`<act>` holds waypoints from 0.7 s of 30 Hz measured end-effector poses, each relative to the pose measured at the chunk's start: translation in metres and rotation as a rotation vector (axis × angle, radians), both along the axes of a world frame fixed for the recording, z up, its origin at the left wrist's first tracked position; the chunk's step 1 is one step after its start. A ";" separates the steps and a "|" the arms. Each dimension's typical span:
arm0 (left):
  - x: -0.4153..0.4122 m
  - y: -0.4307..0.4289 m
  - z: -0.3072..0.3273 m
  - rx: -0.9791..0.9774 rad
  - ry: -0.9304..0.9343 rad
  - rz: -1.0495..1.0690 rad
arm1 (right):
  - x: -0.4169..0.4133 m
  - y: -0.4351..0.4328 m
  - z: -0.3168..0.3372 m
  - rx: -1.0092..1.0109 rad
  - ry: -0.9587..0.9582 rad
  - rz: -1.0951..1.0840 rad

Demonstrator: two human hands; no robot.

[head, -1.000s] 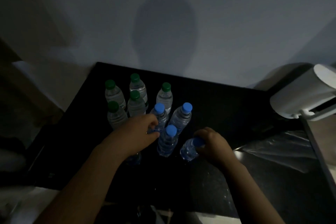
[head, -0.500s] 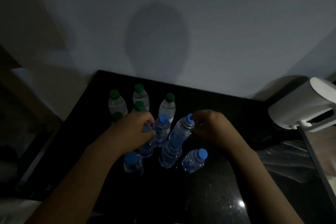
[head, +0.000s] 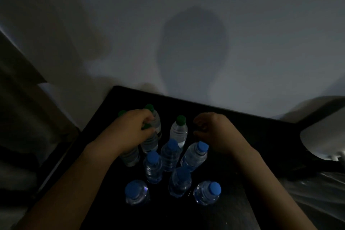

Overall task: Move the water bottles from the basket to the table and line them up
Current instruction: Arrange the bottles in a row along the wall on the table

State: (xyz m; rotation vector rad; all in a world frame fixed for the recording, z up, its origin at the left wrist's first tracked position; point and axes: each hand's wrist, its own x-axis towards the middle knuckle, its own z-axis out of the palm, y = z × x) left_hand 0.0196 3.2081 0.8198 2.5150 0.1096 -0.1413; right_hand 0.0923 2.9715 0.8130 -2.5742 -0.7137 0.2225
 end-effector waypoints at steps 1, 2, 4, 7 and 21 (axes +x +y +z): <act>0.005 0.004 -0.001 0.022 -0.006 0.009 | 0.004 0.001 -0.002 -0.002 0.008 -0.005; 0.011 0.007 -0.003 0.048 -0.014 0.020 | 0.007 0.003 -0.004 -0.005 0.015 -0.006; 0.024 0.012 -0.006 0.096 -0.025 0.034 | 0.013 0.007 -0.010 -0.010 0.036 -0.003; 0.044 0.019 -0.015 0.130 -0.021 0.013 | 0.021 0.019 -0.020 -0.005 0.056 -0.008; 0.105 0.054 -0.064 0.174 0.074 -0.290 | 0.038 0.063 -0.055 -0.076 0.092 -0.150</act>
